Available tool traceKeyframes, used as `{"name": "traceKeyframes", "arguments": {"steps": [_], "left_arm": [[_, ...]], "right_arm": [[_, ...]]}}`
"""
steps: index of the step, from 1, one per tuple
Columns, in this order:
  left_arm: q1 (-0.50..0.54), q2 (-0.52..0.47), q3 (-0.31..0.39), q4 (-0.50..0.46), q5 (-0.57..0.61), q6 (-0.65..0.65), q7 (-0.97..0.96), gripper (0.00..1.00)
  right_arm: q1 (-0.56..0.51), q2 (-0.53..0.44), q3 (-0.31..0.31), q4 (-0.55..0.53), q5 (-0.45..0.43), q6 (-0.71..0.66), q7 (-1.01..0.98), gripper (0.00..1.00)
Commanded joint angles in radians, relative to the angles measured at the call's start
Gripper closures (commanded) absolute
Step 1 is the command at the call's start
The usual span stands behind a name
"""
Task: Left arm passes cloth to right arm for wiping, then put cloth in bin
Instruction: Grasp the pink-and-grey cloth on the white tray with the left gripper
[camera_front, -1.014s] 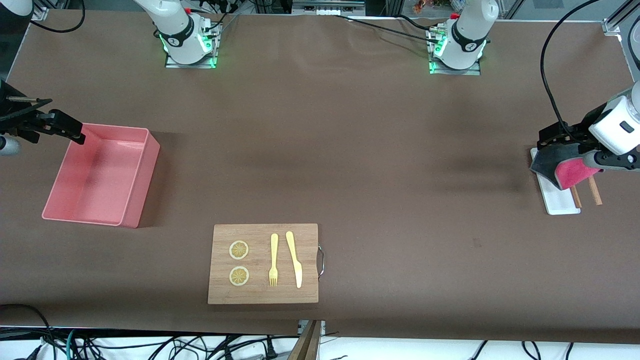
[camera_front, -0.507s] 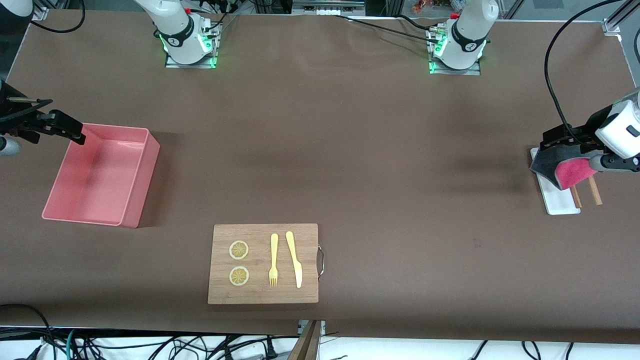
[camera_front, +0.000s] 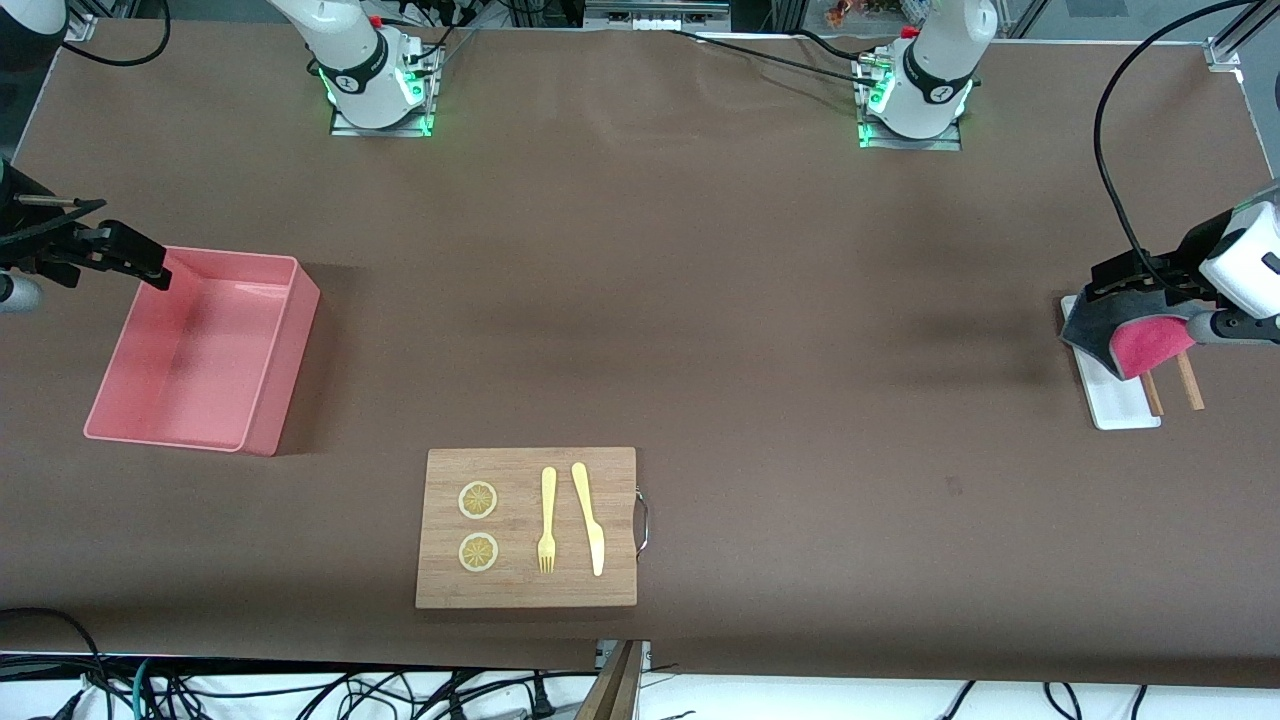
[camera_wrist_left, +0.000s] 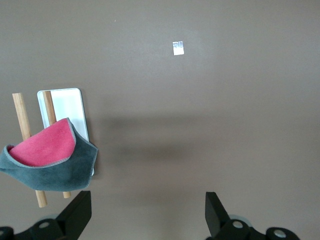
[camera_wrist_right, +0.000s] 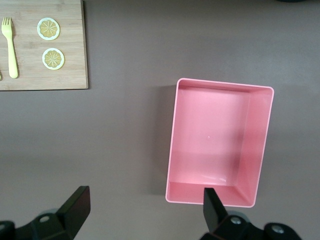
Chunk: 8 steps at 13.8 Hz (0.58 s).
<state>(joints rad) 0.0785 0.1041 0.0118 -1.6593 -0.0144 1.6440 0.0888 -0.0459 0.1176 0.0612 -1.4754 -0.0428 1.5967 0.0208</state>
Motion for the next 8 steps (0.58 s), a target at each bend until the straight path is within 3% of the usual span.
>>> {"name": "traceKeyframes", "arguments": {"steps": [1,8], "left_arm": [[0.041,0.044,0.002,0.006,-0.006,-0.007,0.017,0.0],[0.34,0.262,0.002,0.029,-0.009,0.034,0.237,0.0]], "right_arm": [[-0.005,0.01,0.003,0.021,0.009,-0.004,0.008,0.0],[-0.005,0.01,0.003,0.021,0.009,-0.004,0.008,0.0]]}}
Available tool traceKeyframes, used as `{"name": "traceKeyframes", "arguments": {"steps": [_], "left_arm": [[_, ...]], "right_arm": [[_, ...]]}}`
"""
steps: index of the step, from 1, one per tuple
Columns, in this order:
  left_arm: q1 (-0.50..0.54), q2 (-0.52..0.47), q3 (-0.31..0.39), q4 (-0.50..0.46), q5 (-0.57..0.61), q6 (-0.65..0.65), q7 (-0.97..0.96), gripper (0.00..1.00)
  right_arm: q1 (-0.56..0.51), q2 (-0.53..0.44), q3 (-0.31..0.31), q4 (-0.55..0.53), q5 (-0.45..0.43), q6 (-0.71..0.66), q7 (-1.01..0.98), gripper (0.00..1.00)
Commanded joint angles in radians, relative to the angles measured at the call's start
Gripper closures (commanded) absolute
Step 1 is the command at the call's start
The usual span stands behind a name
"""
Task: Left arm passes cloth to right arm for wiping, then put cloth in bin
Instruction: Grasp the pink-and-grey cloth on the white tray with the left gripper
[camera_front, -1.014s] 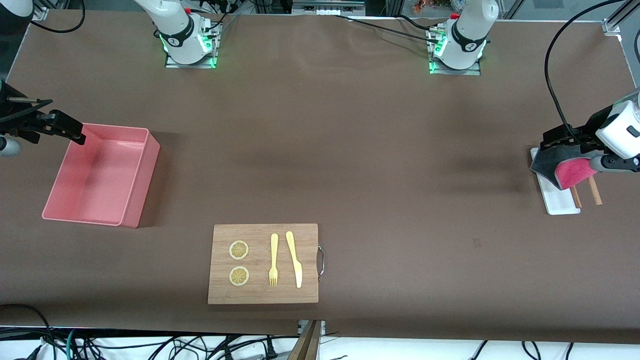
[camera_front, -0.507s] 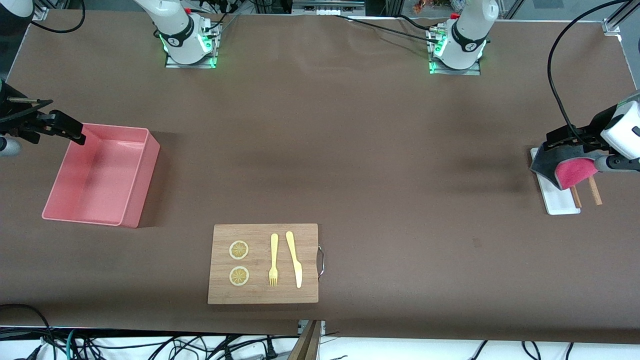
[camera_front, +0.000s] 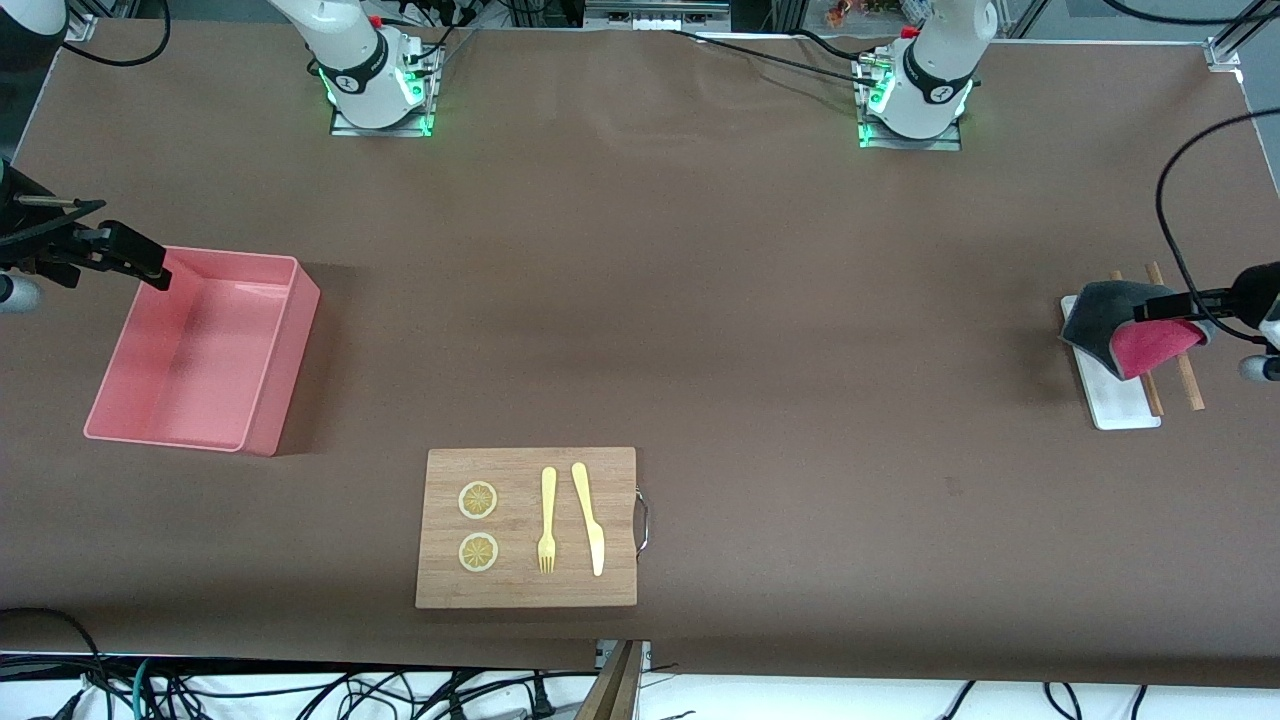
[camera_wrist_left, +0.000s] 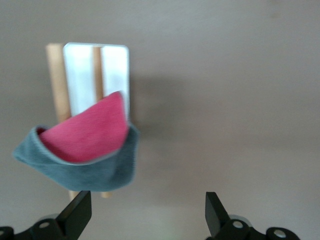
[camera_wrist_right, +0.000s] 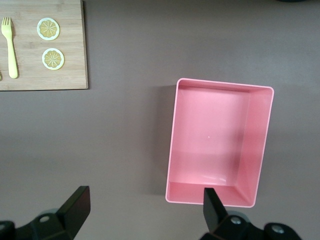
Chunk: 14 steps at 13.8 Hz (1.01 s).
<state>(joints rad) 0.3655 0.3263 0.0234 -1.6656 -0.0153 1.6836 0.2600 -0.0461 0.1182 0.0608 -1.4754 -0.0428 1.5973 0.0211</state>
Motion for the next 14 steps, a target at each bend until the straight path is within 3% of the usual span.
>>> {"name": "traceKeyframes", "arguments": {"steps": [1,5,8,14], "left_arm": [[0.082,0.063,-0.01,0.035,-0.008,0.011,0.112,0.0],[0.191,0.177,-0.011,0.056,-0.023,0.126,0.248,0.0],[0.193,0.221,-0.011,0.109,-0.021,0.128,0.249,0.0],[0.187,0.229,-0.013,0.109,-0.02,0.119,0.243,0.66]], "right_arm": [[-0.005,0.009,0.004,0.021,0.008,-0.005,0.008,0.0],[-0.005,0.009,0.004,0.021,0.009,-0.005,0.008,0.0],[-0.005,0.009,0.004,0.021,0.009,-0.005,0.008,0.0],[-0.005,0.009,0.004,0.021,0.009,-0.005,0.008,0.0]]}}
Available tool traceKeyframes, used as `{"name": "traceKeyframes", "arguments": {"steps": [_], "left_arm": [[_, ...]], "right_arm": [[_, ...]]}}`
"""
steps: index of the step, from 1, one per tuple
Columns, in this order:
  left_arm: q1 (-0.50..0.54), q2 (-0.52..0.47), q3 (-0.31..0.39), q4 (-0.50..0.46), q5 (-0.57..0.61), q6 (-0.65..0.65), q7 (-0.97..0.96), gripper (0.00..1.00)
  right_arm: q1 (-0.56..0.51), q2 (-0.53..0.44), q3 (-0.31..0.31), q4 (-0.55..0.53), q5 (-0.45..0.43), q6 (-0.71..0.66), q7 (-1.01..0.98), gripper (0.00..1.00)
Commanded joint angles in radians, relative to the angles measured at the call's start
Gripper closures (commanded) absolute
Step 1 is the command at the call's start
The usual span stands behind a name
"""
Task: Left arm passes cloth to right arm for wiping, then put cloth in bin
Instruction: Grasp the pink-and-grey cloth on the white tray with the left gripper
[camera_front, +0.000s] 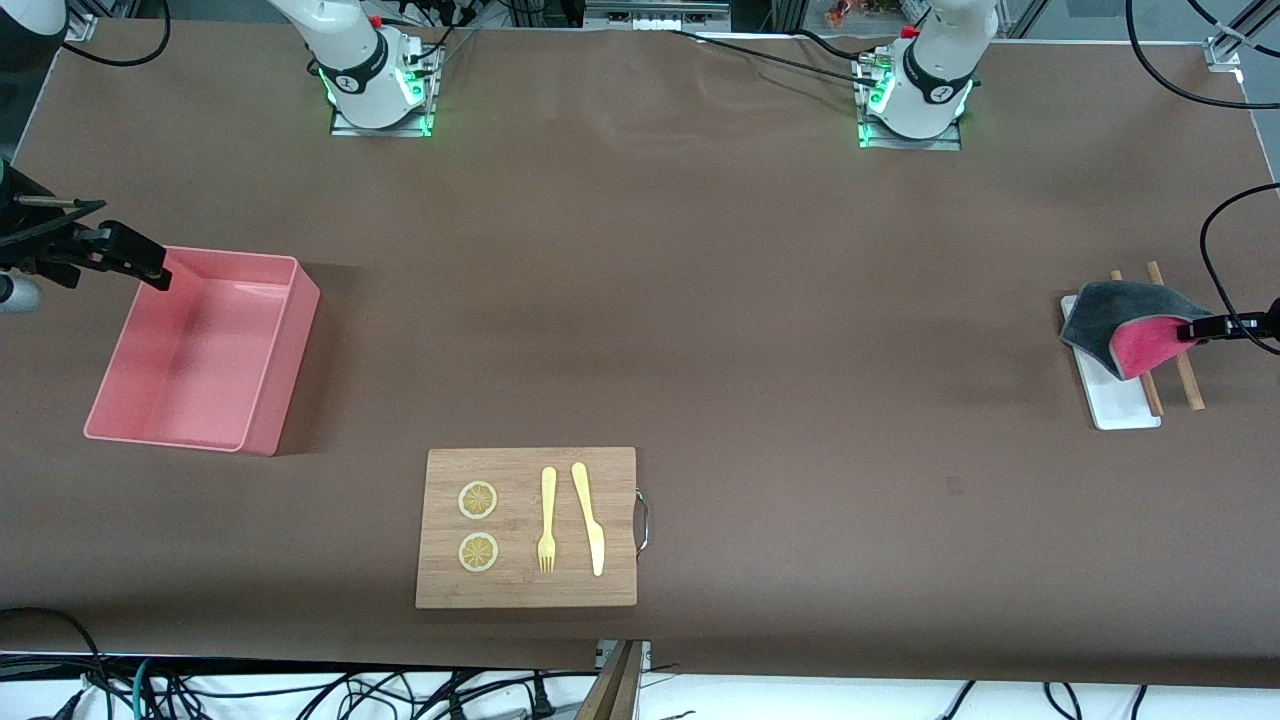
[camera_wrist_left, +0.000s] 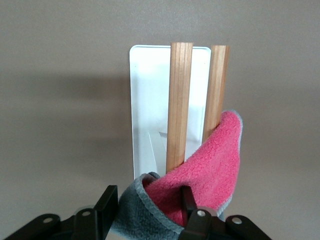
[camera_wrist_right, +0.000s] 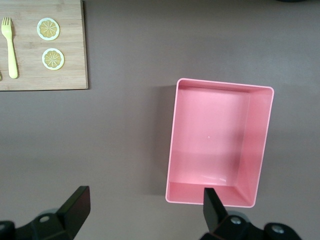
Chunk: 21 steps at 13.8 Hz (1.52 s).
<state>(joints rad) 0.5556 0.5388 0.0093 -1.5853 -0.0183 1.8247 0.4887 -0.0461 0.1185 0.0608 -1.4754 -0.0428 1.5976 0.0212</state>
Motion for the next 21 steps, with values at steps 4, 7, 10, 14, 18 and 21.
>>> {"name": "traceKeyframes", "arguments": {"steps": [4,7,10,14,18,21], "left_arm": [[-0.011,0.013,-0.003,0.034,-0.012,-0.036,0.016,0.81],[-0.013,0.009,-0.006,0.085,-0.014,-0.074,0.019,0.87],[-0.031,0.007,-0.006,0.136,-0.014,-0.143,0.019,1.0],[-0.078,0.0,-0.009,0.214,-0.015,-0.263,0.01,1.0],[-0.227,-0.057,-0.012,0.26,-0.006,-0.456,-0.018,1.0],[-0.391,-0.069,-0.018,0.333,-0.046,-0.591,-0.122,1.0]], "right_arm": [[-0.005,0.01,0.004,0.021,0.009,-0.005,0.008,0.0],[-0.005,0.009,0.004,0.021,0.009,-0.005,0.008,0.0],[-0.005,0.009,0.004,0.021,0.009,-0.005,0.008,0.0],[-0.005,0.009,0.004,0.021,0.009,-0.005,0.008,0.0],[-0.005,0.013,0.004,0.021,0.017,-0.004,0.003,0.0],[-0.005,0.021,0.004,0.024,0.017,-0.002,-0.006,0.0]]}}
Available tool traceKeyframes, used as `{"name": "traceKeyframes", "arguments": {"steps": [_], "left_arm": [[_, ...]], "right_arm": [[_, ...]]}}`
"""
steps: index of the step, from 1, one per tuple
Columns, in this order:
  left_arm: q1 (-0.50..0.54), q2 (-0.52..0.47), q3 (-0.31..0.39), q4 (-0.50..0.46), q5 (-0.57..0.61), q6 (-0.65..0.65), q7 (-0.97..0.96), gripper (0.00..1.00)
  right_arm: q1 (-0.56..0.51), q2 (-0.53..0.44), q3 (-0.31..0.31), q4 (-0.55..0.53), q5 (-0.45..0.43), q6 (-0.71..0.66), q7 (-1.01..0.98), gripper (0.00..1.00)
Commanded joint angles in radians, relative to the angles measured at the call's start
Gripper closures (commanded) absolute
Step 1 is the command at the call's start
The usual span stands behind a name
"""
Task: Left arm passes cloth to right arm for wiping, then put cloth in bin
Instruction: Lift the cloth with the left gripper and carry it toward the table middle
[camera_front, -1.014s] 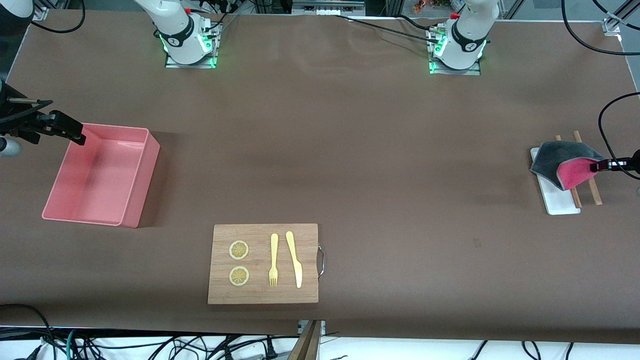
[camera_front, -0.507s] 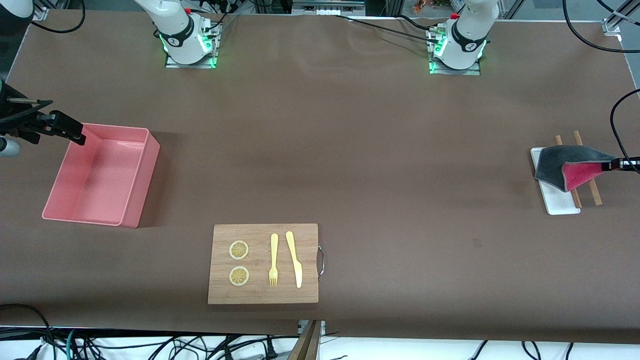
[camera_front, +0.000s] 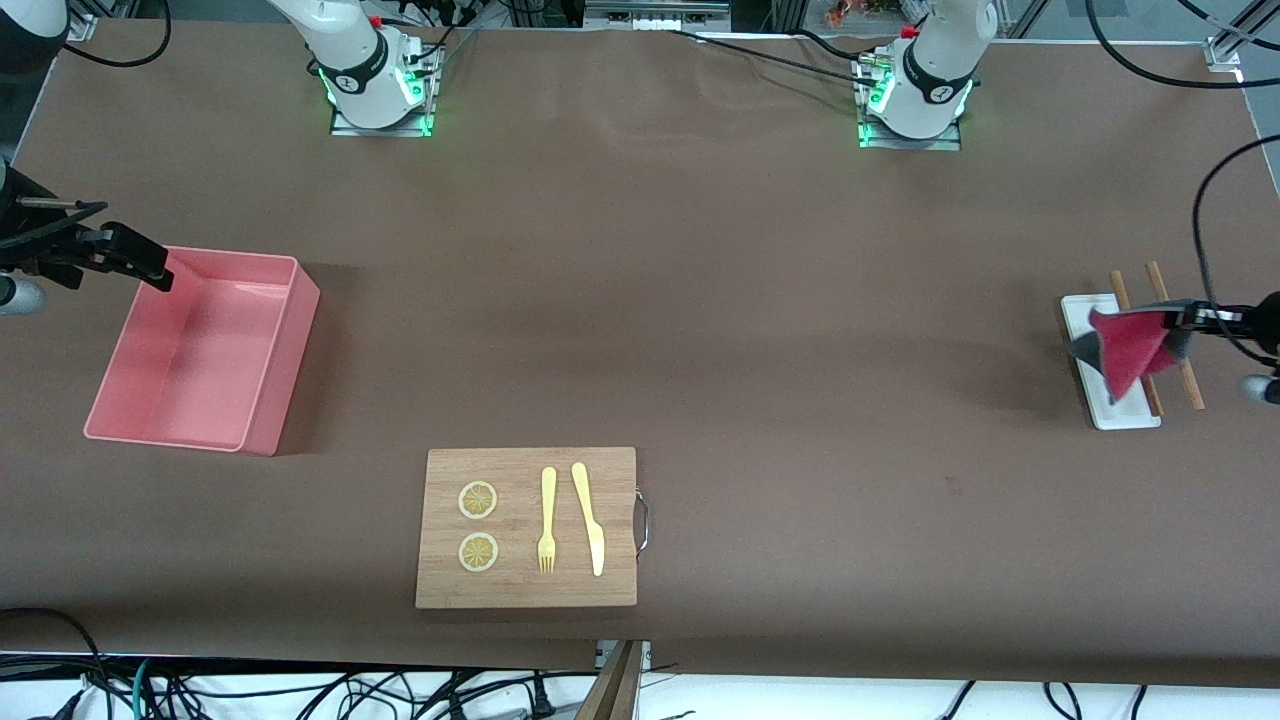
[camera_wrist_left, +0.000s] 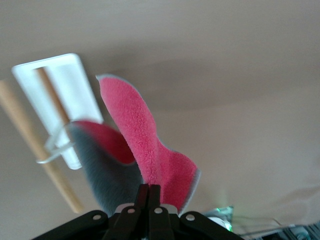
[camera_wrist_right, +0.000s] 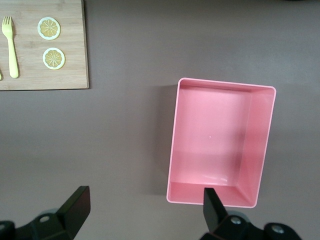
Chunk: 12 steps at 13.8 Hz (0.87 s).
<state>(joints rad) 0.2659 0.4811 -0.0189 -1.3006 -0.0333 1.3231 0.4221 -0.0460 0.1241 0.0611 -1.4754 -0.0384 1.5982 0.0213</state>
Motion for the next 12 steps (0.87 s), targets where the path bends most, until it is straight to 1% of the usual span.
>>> {"name": "traceKeyframes", "arguments": {"steps": [1,3,4,5,8,10,11,12], "left_arm": [[-0.169,-0.01,0.01,0.073,-0.063,-0.122,-0.106,1.0],[-0.268,-0.001,0.007,0.095,-0.123,-0.12,-0.259,1.0],[-0.333,-0.001,0.008,0.093,-0.179,-0.122,-0.328,1.0],[-0.382,0.001,0.008,0.092,-0.251,-0.122,-0.401,1.0],[-0.474,0.039,0.007,0.096,-0.562,-0.108,-0.743,1.0],[-0.519,0.056,0.008,0.103,-0.806,-0.03,-0.961,1.0],[-0.537,0.065,0.008,0.103,-0.889,0.017,-1.029,1.0],[-0.566,0.077,0.007,0.101,-0.977,0.098,-1.069,1.0]], "right_arm": [[-0.005,0.017,0.003,0.023,0.012,-0.003,-0.006,0.0],[-0.005,0.025,0.003,0.023,0.018,-0.003,-0.006,0.0],[-0.005,0.043,0.003,0.02,0.037,-0.006,-0.006,0.0],[-0.005,0.048,0.003,0.018,0.037,-0.009,-0.009,0.0],[-0.005,0.067,0.003,0.0,0.032,-0.023,-0.01,0.0],[-0.005,0.08,0.003,-0.005,0.031,-0.027,-0.015,0.0],[0.0,0.083,0.003,-0.005,0.037,-0.026,0.002,0.0],[0.005,0.097,0.008,-0.003,0.038,-0.018,0.018,0.0]]}}
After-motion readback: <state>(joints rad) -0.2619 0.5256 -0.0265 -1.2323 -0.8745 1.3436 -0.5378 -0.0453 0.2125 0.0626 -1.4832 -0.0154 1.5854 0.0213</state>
